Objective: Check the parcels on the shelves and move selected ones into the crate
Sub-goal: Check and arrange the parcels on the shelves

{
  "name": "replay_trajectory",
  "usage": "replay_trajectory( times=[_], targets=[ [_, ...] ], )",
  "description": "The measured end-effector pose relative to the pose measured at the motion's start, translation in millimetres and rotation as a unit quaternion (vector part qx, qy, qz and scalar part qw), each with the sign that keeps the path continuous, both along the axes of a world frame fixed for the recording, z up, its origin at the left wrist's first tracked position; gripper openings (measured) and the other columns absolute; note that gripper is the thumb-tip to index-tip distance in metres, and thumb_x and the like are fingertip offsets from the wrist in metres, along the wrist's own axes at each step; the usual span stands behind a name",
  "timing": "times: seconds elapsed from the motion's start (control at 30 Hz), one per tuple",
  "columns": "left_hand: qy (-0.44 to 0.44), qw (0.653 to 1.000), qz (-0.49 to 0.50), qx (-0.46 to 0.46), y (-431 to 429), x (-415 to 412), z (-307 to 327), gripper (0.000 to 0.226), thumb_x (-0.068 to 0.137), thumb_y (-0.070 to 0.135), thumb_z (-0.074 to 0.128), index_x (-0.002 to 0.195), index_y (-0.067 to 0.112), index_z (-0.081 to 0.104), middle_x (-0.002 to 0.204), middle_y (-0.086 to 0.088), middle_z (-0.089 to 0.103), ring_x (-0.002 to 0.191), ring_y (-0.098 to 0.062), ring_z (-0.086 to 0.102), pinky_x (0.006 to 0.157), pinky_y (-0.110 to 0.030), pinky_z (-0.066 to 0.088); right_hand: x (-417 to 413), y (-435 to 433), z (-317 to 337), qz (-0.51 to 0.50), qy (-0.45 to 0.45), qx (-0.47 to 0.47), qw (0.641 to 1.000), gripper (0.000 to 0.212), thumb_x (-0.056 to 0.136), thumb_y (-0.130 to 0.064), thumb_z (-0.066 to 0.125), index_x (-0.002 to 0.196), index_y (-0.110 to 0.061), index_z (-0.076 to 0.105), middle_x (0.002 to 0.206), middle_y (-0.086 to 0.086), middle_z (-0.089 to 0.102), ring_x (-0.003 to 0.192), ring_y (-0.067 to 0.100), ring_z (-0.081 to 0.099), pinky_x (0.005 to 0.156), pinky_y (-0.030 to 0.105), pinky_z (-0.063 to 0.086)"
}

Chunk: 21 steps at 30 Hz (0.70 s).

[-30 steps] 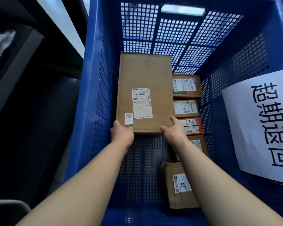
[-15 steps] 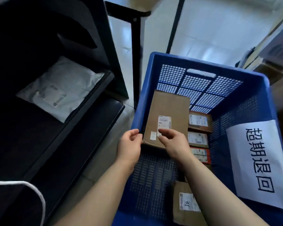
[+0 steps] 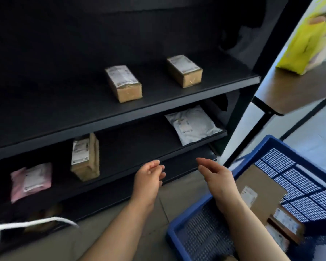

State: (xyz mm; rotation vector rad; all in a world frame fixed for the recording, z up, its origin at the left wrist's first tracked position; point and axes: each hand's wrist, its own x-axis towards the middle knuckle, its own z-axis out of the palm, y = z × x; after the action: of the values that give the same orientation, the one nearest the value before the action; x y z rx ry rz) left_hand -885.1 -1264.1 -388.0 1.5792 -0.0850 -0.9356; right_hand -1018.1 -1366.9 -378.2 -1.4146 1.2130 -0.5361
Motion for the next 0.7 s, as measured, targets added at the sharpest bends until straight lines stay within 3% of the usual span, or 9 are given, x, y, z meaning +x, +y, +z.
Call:
replay_trajectory(
  times=[0.1, 0.37, 0.43, 0.5, 0.63, 0.7],
  targets=[
    [0.013, 0.998, 0.067, -0.007, 60.6, 32.4, 33.1, 0.019, 0.098, 0.012, 0.049, 0.111, 0.021, 0.059, 0.103, 0.002, 0.067, 0.096, -0.017, 0.063, 0.093, -0.036, 0.047, 44.6, 41.8, 30.5, 0.051, -0.018, 0.007, 0.999, 0.023, 0.092, -0.010, 0.059, 0.107, -0.026, 0.069, 0.095, -0.016, 0.067, 0.084, -0.008, 0.057, 0.067, 0.006, 0.041],
    [0.031, 0.976, 0.214, -0.020, 231.1, 113.3, 68.5, 0.019, 0.096, 0.011, 0.053, 0.112, 0.019, 0.060, 0.105, -0.002, 0.068, 0.101, -0.021, 0.064, 0.096, -0.039, 0.047, 162.9, 179.8, 79.7, 0.202, -0.019, 0.007, 0.979, 0.022, 0.093, -0.014, 0.058, 0.105, -0.029, 0.068, 0.098, -0.016, 0.067, 0.085, -0.004, 0.059, 0.064, 0.005, 0.042],
    [0.032, 0.969, 0.245, -0.023, 278.3, 133.6, 71.1, 0.021, 0.095, 0.009, 0.053, 0.114, 0.018, 0.059, 0.106, -0.003, 0.068, 0.102, -0.022, 0.064, 0.095, -0.038, 0.048, 193.0, 222.0, 85.4, 0.237, -0.006, 0.013, 0.971, 0.023, 0.094, -0.014, 0.057, 0.107, -0.029, 0.069, 0.096, -0.016, 0.067, 0.084, 0.006, 0.062, 0.064, 0.008, 0.044],
    [0.031, 0.962, 0.269, -0.019, 325.8, 154.4, 71.3, 0.021, 0.095, 0.008, 0.053, 0.113, 0.017, 0.059, 0.106, -0.003, 0.068, 0.102, -0.023, 0.064, 0.094, -0.037, 0.048, 223.5, 264.4, 86.6, 0.263, 0.003, 0.017, 0.965, 0.024, 0.093, -0.014, 0.057, 0.106, -0.029, 0.070, 0.103, -0.010, 0.069, 0.088, 0.013, 0.062, 0.073, 0.014, 0.044],
    [0.030, 0.951, 0.308, -0.012, 417.8, 197.6, 68.5, 0.020, 0.095, 0.008, 0.053, 0.113, 0.016, 0.059, 0.102, -0.003, 0.067, 0.098, -0.022, 0.063, 0.091, -0.035, 0.047, 283.0, 351.8, 84.0, 0.309, 0.014, 0.050, 0.950, 0.024, 0.094, -0.015, 0.057, 0.111, -0.027, 0.069, 0.110, -0.010, 0.066, 0.100, 0.007, 0.058, 0.085, 0.019, 0.044],
    [0.033, 0.945, 0.326, -0.003, 460.4, 218.6, 64.5, 0.021, 0.095, 0.008, 0.053, 0.113, 0.016, 0.058, 0.100, -0.002, 0.066, 0.099, -0.022, 0.062, 0.093, -0.036, 0.045, 311.5, 394.9, 78.9, 0.322, 0.017, 0.073, 0.944, 0.022, 0.094, -0.013, 0.058, 0.104, -0.028, 0.070, 0.111, -0.008, 0.066, 0.102, 0.008, 0.058, 0.093, 0.024, 0.044]
  ],
)
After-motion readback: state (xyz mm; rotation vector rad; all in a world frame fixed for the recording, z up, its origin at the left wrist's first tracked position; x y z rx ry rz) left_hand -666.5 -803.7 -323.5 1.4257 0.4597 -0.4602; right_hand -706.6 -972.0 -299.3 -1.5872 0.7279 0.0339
